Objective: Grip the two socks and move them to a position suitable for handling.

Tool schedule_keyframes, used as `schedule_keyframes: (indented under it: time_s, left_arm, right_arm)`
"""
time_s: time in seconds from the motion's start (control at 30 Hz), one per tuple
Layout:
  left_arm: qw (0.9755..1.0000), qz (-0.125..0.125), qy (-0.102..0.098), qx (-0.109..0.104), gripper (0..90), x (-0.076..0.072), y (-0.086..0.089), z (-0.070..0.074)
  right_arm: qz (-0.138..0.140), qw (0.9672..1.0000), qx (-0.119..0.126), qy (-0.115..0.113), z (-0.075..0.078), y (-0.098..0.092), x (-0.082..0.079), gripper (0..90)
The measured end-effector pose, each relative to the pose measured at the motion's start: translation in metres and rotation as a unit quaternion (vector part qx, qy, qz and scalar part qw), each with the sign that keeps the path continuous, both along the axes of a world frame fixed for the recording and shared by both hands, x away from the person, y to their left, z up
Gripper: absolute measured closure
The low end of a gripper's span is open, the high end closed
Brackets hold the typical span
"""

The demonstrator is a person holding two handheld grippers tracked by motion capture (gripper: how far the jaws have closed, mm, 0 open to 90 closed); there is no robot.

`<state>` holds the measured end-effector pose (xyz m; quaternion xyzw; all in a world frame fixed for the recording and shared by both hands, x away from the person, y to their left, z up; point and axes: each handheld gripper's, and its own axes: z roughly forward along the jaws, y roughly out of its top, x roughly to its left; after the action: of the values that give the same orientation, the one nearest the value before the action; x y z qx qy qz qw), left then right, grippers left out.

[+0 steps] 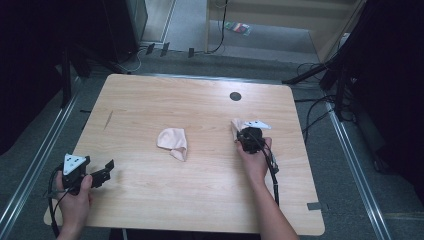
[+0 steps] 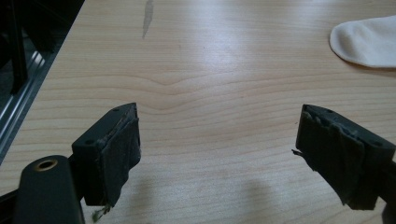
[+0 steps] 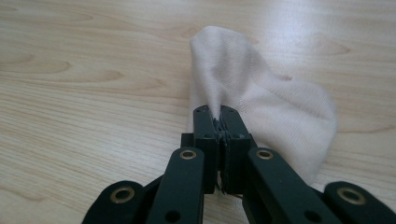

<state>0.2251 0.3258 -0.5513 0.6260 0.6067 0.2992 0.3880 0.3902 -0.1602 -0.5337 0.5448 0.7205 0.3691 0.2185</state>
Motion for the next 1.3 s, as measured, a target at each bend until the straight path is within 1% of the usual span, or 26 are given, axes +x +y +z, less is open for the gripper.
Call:
schedule_keyframes:
  time_s: [0.07,0.1,0.13,0.17,0.23,0.27,0.3,0.37,0.4,0.43,0.47,0.5,0.53,0.7,0.8,0.83,0.87,0.9,0.93,0.97,1.03,1.13,1.17,1.23,1.27,1.3]
  left_arm:
    - [1.0,0.001,-0.003,0.001,14.6,-0.001,0.0,0.0]
    - [1.0,0.001,-0.003,0.001,14.6,-0.001,0.0,0.0]
    - [1.0,0.0,-0.004,0.005,14.6,-0.001,-0.001,0.0]
    - [0.9999,0.0,-0.006,0.009,14.6,-0.002,-0.002,0.001]
    - [0.9999,-0.001,-0.005,0.012,14.5,-0.002,-0.002,0.001]
    - [0.9999,-0.001,-0.007,0.014,14.5,-0.002,-0.003,0.001]
    - [0.9999,-0.001,-0.007,0.013,14.5,-0.003,-0.003,0.002]
    - [0.9998,-0.002,-0.008,0.015,14.5,-0.003,-0.004,0.002]
    - [0.9997,-0.003,-0.009,0.022,14.5,-0.003,-0.005,0.003]
    - [0.9996,-0.004,-0.01,0.025,14.5,-0.003,-0.006,0.003]
    - [0.9997,-0.005,-0.012,0.022,14.6,-0.003,-0.008,0.004]
    - [0.9998,-0.007,-0.015,0.013,14.5,-0.003,-0.01,0.006]
    - [0.9998,-0.01,-0.015,0.012,14.5,-0.004,-0.012,0.007]
    - [0.999,-0.029,-0.023,0.024,14.5,-0.004,-0.028,0.013]
    - [0.9987,-0.038,-0.027,0.021,14.6,-0.005,-0.038,0.017]
    - [0.9984,-0.043,-0.027,0.023,14.6,-0.006,-0.041,0.018]
    - [0.9981,-0.05,-0.03,0.021,14.5,-0.006,-0.048,0.022]
    - [0.9981,-0.05,-0.03,0.021,14.6,-0.006,-0.048,0.022]
    - [0.9975,-0.06,-0.031,0.02,14.6,-0.008,-0.055,0.026]
    - [0.9975,-0.06,-0.031,0.02,14.6,-0.008,-0.055,0.026]
    - [0.997,-0.067,-0.034,0.021,14.6,-0.009,-0.063,0.029]
    - [0.9958,-0.082,-0.034,0.021,14.6,-0.01,-0.075,0.034]
    - [0.9949,-0.092,-0.034,0.022,14.5,-0.011,-0.082,0.036]
    - [0.9939,-0.102,-0.032,0.025,14.6,-0.011,-0.09,0.037]
    - [0.9939,-0.102,-0.032,0.025,14.5,-0.011,-0.09,0.037]
    - [0.9934,-0.108,-0.032,0.024,14.5,-0.012,-0.094,0.038]
  right_arm:
    - [0.008,0.9999,-0.001,-0.012,0.007,0.0,-0.005,88.6]
    - [0.008,0.9999,-0.001,-0.012,0.007,0.0,-0.005,88.6]
    - [0.01,0.9998,0.001,-0.017,0.011,0.0,-0.008,88.7]
    - [0.014,0.9995,0.006,-0.028,0.023,-0.001,-0.016,88.7]
    - [0.017,0.9992,0.014,-0.035,0.031,-0.001,-0.024,88.7]
    - [0.017,0.9992,0.014,-0.035,0.031,-0.001,-0.024,88.7]
    - [0.024,0.9987,0.024,-0.04,0.042,-0.002,-0.034,88.7]
    - [0.026,0.9984,0.026,-0.043,0.044,-0.002,-0.037,88.7]
    - [0.03,0.9978,0.037,-0.045,0.051,-0.003,-0.047,88.7]
    - [0.03,0.9978,0.037,-0.045,0.051,-0.003,-0.047,88.7]
    - [0.033,0.9977,0.039,-0.045,0.052,-0.003,-0.05,88.7]
    - [0.035,0.9976,0.04,-0.045,0.054,-0.003,-0.056,88.7]
    - [0.038,0.9973,0.041,-0.047,0.055,-0.003,-0.06,88.7]
    - [0.05,0.9965,0.05,-0.045,0.06,-0.003,-0.078,88.7]
    - [0.062,0.9953,0.057,-0.047,0.063,-0.001,-0.093,88.8]
    - [0.062,0.9953,0.057,-0.047,0.063,-0.001,-0.093,88.8]
    - [0.07,0.9947,0.059,-0.048,0.065,0.001,-0.102,88.7]
    - [0.07,0.9947,0.059,-0.048,0.065,0.001,-0.102,88.7]
    - [0.076,0.994,0.062,-0.048,0.066,0.003,-0.109,88.7]
    - [0.076,0.994,0.062,-0.048,0.066,0.003,-0.109,88.7]
    - [0.081,0.9935,0.064,-0.047,0.067,0.005,-0.115,88.7]
    - [0.091,0.9924,0.068,-0.048,0.068,0.008,-0.125,88.7]
    - [0.096,0.9916,0.073,-0.047,0.069,0.011,-0.132,88.7]
    - [0.102,0.9909,0.074,-0.047,0.068,0.014,-0.137,88.7]
    - [0.106,0.9906,0.072,-0.048,0.067,0.016,-0.14,88.7]
    - [0.106,0.9906,0.072,-0.048,0.067,0.016,-0.14,88.7]
